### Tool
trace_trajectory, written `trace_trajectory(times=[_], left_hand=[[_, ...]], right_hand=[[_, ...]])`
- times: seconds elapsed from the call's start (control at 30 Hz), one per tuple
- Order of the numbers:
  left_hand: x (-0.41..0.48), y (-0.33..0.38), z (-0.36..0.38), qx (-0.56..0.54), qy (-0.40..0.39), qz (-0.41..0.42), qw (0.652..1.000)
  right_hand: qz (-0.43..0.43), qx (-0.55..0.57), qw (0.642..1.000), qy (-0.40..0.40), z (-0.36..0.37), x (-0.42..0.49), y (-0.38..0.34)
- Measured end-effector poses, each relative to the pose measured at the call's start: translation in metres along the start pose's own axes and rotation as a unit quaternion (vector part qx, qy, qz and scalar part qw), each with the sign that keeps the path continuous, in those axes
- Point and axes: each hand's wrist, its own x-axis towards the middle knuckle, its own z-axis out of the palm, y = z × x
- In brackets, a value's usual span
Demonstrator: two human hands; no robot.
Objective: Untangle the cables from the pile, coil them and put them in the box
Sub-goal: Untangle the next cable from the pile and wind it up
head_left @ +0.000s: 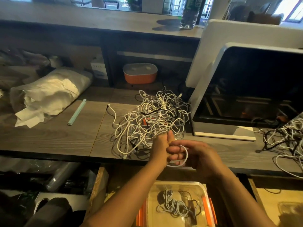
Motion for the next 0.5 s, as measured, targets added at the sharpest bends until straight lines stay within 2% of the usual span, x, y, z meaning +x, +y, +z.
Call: trace_trajectory(times=[0.1, 0.13, 0.2, 0.23, 0.3, 0.37, 0.5], left_hand=[[-0.006, 0.009, 0.003, -0.088, -0.059, -0.032, 0.994], [-0.009, 0.009, 0.003, -0.081, -0.073, -0.033, 0.993], [-0.015, 0.013, 0.003, 0.001, -0.099, -0.015, 0.995], [-0.017, 0.013, 0.003, 0.052, -0.099, 0.015, 0.994], [-0.02, 0.014, 0.002, 0.072, -0.104, 0.058, 0.99], [-0.024, 0.015, 0.003, 0.019, -0.124, 0.043, 0.991], [-0.025, 0.011, 0.008, -0.13, -0.14, -0.042, 0.981]], right_hand=[[-0.025, -0.119, 0.992, -0.02, -0.009, 0.0, -0.008], [-0.047, -0.171, 0.984, -0.007, -0.009, 0.002, -0.012], [-0.084, -0.215, 0.972, 0.051, -0.01, 0.006, -0.016], [-0.091, -0.209, 0.971, 0.079, -0.012, 0.008, -0.017], [-0.09, -0.161, 0.975, 0.126, -0.017, 0.014, -0.016], [-0.067, -0.107, 0.979, 0.158, -0.021, 0.019, -0.012], [-0.036, 0.037, 0.987, 0.153, -0.019, 0.026, 0.003]])
